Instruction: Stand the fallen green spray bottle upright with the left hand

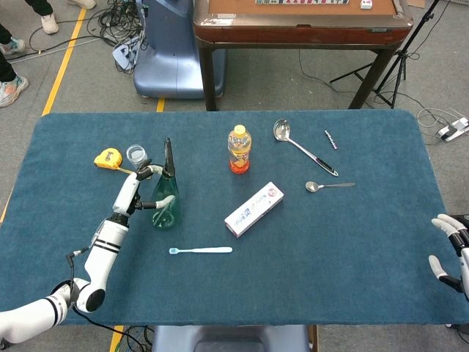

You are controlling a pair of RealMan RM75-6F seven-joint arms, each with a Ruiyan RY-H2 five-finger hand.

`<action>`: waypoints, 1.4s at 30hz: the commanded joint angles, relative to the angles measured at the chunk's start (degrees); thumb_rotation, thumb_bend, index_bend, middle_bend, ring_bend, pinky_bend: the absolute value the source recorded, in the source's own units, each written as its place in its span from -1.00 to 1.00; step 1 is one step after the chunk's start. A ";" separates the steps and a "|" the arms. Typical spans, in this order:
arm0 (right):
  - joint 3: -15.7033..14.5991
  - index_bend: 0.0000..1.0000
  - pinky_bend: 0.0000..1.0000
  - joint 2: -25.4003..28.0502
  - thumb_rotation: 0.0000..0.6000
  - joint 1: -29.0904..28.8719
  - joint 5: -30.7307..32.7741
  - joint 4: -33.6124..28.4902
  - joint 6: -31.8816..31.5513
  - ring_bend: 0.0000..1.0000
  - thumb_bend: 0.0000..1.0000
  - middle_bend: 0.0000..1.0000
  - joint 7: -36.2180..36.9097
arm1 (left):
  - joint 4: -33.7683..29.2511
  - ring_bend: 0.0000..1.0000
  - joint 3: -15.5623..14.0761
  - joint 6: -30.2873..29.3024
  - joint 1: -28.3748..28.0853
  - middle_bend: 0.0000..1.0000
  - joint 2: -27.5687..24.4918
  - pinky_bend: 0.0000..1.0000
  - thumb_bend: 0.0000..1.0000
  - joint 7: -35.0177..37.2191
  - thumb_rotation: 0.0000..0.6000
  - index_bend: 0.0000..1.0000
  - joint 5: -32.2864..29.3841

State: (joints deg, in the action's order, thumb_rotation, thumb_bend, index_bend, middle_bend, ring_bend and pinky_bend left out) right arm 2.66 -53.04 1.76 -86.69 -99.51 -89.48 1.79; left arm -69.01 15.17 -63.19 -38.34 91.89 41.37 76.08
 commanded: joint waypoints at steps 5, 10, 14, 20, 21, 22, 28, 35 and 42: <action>0.00 -0.55 -0.72 0.12 1.00 0.07 -0.20 -0.02 -0.20 -0.76 -0.36 -0.60 0.16 | -1.68 -0.61 -1.83 -1.03 1.59 -0.13 -2.87 -0.94 -0.50 -0.55 1.00 -0.25 2.30; -0.04 -0.55 -0.72 0.15 1.00 0.14 -0.31 -0.07 -0.31 -0.76 -0.36 -0.60 0.17 | -3.20 -0.65 -3.38 -2.23 3.11 -0.19 -5.04 -0.94 -0.50 -0.97 1.00 -0.35 3.89; -0.05 -0.55 -0.72 0.21 1.00 0.21 -0.52 -0.20 -0.53 -0.76 -0.36 -0.60 0.17 | -4.86 -0.69 -4.24 -3.34 4.26 -0.26 -6.90 -0.94 -0.50 -1.25 1.00 -0.40 4.94; -0.05 -0.55 -0.72 0.19 1.00 0.18 -0.73 -0.27 -0.59 -0.76 -0.36 -0.60 0.16 | -6.83 -0.73 -4.60 -3.52 4.98 -0.35 -8.72 -0.94 -0.50 -1.53 1.00 -0.48 5.24; -0.05 -0.55 -0.72 0.17 1.00 0.20 -0.75 -0.25 -0.63 -0.76 -0.36 -0.60 0.19 | -7.06 -0.74 -4.69 -3.53 5.07 -0.36 -8.98 -0.94 -0.50 -1.76 1.00 -0.49 5.33; -0.05 -0.55 -0.72 0.17 1.00 0.21 -0.75 -0.21 -0.65 -0.76 -0.36 -0.60 0.21 | -7.24 -0.74 -4.75 -3.52 5.13 -0.38 -9.15 -0.94 -0.51 -1.93 1.00 -0.49 5.37; -0.05 -0.55 -0.72 0.12 1.00 0.25 -0.75 0.02 -0.70 -0.76 -0.36 -0.60 0.48 | -8.80 -0.82 -5.08 -2.98 5.41 -0.52 -10.57 -0.94 -0.51 -2.67 0.97 -0.60 5.45; -0.04 -0.55 -0.72 0.00 1.00 0.24 -0.78 0.35 -0.68 -0.76 -0.36 -0.60 0.79 | -12.90 -0.95 -6.10 -0.33 5.38 -0.73 -14.15 -0.95 -0.51 -4.74 0.18 -0.87 5.25; -0.01 -0.55 -0.72 -0.12 1.00 0.23 -0.76 0.84 -0.66 -0.76 -0.36 -0.60 1.31 | -16.21 -1.00 -6.64 1.79 5.76 -0.81 -17.19 -0.96 -0.51 -7.05 -0.16 -0.97 3.83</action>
State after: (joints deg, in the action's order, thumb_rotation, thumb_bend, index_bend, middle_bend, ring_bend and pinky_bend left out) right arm 2.65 -53.16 1.99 -87.44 -98.67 -90.14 3.11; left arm -84.82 8.68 -61.78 -32.68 75.13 34.62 80.18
